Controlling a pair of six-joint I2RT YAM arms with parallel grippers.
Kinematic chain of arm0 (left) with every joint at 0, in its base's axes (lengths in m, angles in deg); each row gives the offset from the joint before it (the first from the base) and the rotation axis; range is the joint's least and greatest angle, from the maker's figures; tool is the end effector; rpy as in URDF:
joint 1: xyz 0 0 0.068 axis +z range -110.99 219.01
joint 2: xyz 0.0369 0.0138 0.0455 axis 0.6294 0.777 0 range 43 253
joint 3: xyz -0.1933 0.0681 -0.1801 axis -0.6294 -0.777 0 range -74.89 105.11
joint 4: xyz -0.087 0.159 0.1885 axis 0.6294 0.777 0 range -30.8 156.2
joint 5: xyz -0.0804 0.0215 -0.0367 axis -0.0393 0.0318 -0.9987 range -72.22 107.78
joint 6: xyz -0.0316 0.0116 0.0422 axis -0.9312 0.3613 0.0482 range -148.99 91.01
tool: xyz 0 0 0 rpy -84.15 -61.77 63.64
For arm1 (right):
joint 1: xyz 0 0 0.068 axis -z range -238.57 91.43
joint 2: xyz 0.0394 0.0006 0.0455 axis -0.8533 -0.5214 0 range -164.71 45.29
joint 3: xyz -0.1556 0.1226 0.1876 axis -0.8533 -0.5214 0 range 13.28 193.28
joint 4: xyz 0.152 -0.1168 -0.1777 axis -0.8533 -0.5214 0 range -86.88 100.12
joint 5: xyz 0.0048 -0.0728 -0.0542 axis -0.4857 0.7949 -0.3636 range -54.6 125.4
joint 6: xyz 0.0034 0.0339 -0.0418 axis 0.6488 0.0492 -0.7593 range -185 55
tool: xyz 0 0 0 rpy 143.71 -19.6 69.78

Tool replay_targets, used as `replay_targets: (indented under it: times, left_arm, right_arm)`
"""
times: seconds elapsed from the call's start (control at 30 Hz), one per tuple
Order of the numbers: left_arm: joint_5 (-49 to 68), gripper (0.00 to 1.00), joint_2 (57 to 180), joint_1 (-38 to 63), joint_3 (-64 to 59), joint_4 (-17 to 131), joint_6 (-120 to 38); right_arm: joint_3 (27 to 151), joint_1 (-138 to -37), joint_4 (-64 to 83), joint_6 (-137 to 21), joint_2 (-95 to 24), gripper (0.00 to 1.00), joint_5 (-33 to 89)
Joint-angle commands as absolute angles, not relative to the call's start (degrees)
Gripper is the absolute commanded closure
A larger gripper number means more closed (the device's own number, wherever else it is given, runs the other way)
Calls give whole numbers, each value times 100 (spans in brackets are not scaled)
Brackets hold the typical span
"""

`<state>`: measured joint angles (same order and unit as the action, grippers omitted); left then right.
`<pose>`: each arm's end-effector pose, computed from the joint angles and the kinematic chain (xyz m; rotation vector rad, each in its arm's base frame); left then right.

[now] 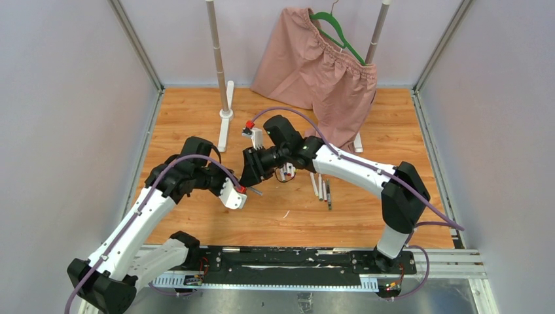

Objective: Open the pen caps

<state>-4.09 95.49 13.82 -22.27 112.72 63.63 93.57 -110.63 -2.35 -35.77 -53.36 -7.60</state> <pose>0.1464 -0.0834 0.2975 2.1406 1.1113 0.0552 0.2250 0.3280 0.3030 -0.9745 2.1866 1.5624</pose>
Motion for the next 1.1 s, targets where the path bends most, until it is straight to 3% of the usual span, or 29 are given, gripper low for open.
replay_targets:
  times: [0.0,0.07,0.23,0.27,0.37,0.47,0.53,0.7,0.9,1.07]
  left_arm:
    - [-531,100,9557,1343,-2069,11370,6076]
    - [-519,100,9538,1343,-2096,11370,6110]
    - [-389,100,9565,1343,-2093,11356,6198]
    - [-354,100,9585,1343,-2078,11353,6211]
    - [-274,100,9710,1343,-1969,11352,6173]
    - [-232,100,9828,1343,-1839,11352,6088]
    - [-191,100,9839,1343,-1821,11353,6134]
    - [-32,100,9874,1343,-1853,11352,6162]
    - [352,100,9995,1343,-1898,11276,6198]
    - [1224,100,10137,1356,-2231,10350,6115]
  right_arm:
    - [9240,-11008,128,-3213,-5348,58,-870]
    - [9208,-11001,226,-3120,-5363,62,-833]
    - [9104,-10978,578,-2861,-5355,87,-955]
    - [9100,-10963,607,-2829,-5374,86,-1034]
    - [9064,-10946,631,-2783,-5436,67,-1270]
    - [8905,-10945,686,-2779,-5390,63,-1310]
    - [8814,-10940,731,-2746,-5341,69,-1292]
    - [8617,-10884,792,-2678,-5192,99,-1100]
    - [8231,-10684,818,-2645,-4856,100,-939]
    - [7821,-10617,458,-2847,-4420,100,-802]
